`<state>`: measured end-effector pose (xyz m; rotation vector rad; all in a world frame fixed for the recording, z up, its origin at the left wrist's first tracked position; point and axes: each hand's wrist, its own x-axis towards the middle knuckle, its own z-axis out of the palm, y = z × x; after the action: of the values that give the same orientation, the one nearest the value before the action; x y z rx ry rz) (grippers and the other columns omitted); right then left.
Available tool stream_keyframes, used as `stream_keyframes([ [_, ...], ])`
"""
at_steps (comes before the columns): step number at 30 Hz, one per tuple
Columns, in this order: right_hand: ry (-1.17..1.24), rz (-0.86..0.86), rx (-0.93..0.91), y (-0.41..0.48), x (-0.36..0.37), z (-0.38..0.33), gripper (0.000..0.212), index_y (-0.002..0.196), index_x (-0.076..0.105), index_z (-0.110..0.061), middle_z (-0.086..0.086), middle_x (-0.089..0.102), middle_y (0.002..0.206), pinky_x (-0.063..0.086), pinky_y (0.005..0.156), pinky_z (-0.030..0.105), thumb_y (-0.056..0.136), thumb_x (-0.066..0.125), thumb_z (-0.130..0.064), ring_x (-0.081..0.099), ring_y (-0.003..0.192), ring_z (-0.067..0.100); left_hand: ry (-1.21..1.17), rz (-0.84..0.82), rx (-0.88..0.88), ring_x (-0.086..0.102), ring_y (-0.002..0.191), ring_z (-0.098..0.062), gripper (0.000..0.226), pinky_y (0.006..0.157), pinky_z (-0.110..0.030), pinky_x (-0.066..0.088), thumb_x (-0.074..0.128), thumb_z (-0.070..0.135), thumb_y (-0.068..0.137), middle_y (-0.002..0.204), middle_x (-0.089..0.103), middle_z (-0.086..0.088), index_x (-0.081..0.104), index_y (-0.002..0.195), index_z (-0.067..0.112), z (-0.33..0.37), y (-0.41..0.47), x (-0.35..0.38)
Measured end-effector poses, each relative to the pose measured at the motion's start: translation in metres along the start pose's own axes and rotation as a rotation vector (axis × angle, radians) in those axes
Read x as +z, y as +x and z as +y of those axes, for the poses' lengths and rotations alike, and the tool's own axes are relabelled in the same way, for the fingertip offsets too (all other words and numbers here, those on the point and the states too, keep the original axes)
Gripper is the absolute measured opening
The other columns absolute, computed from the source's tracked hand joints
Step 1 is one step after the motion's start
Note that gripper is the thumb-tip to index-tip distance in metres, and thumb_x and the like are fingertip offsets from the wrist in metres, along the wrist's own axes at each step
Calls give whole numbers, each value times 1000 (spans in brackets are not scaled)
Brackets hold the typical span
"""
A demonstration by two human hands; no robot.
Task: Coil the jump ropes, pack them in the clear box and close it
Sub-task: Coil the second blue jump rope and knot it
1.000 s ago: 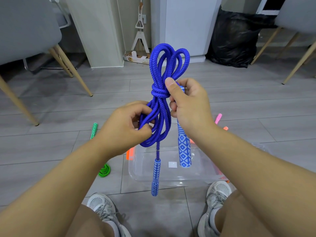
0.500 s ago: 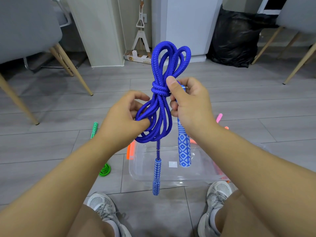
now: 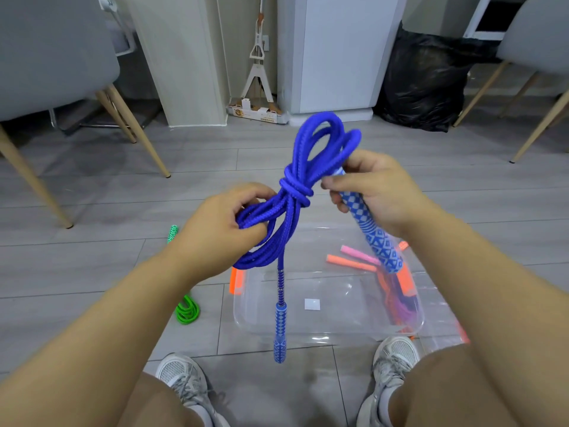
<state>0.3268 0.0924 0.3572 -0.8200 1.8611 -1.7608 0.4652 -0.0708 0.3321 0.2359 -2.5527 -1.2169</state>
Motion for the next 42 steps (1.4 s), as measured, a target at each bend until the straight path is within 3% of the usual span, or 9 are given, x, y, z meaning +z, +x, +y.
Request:
stream_keyframes([
  [3, -239, -73, -75, -2, -20, -4, 22, 81, 65, -20, -9, 62, 63, 44, 54, 19, 64, 66, -7, 48, 54, 3, 51, -85, 5, 55, 75, -6, 37, 64, -10, 41, 56, 16, 72, 92, 62, 23, 55, 89, 49, -1, 0, -4],
  [6, -421, -105, -145, -2, -33, -9, 26, 85, 69, -30, 3, 66, 73, 48, 68, 28, 66, 69, -12, 49, 71, 8, 76, -144, -9, 57, 79, -13, 36, 65, -17, 44, 58, 10, 79, 92, 65, 17, 58, 90, 45, -3, 1, -4],
  [9, -615, -54, -236, -1, -42, -15, 35, 86, 68, -34, -4, 65, 80, 44, 68, 17, 70, 74, -4, 54, 74, 7, 155, -187, -20, 58, 77, -10, 38, 65, -20, 45, 55, 4, 80, 89, 68, 11, 62, 93, 39, -4, 3, -7],
  [12, -868, 23, -384, -4, -45, -21, 35, 98, 69, -29, -1, 62, 89, 44, 75, 20, 74, 74, -3, 57, 82, 12, 275, -213, -37, 56, 73, -8, 34, 62, -20, 43, 53, 5, 80, 84, 66, 10, 62, 96, 34, -8, 5, -7],
  [15, -1039, 102, -508, -7, -47, -25, 29, 102, 72, -17, -3, 58, 87, 39, 75, 20, 74, 75, -10, 53, 82, 14, 335, -160, -102, 54, 65, -7, 29, 53, -15, 38, 53, 9, 82, 77, 62, 9, 56, 97, 34, -12, 7, -4],
  [20, -1113, 204, -322, -17, -39, -28, 21, 97, 70, -23, -7, 55, 77, 32, 71, 27, 81, 67, -36, 44, 80, 14, 278, 48, -187, 49, 59, -9, 14, 51, -23, 33, 55, 12, 83, 68, 55, 8, 56, 91, 24, -17, 11, 2],
  [25, -572, 63, 30, -22, -18, -25, 17, 80, 60, -14, -1, 67, 65, 38, 47, 17, 82, 67, -30, 46, 46, 3, 234, 158, -313, 48, 57, -16, 4, 49, -27, 32, 57, 17, 80, 65, 53, 0, 56, 81, 13, -19, 14, 9],
  [33, 109, 38, 221, -21, -13, -22, 15, 89, 44, -9, 15, 69, 84, 50, 42, 23, 87, 58, -4, 69, 57, 28, 100, 212, -343, 34, 53, -21, 22, 49, -30, 26, 54, 14, 83, 56, 38, -3, 42, 64, 11, -9, 15, 15],
  [42, 201, 225, 125, -13, -10, -20, 4, 84, 53, -4, 12, 68, 69, 34, 34, 17, 88, 55, -4, 50, 34, 14, 20, 194, -345, 42, 55, -22, 16, 49, -28, 32, 57, 18, 80, 58, 45, -4, 47, 70, 11, -13, 15, 12],
])
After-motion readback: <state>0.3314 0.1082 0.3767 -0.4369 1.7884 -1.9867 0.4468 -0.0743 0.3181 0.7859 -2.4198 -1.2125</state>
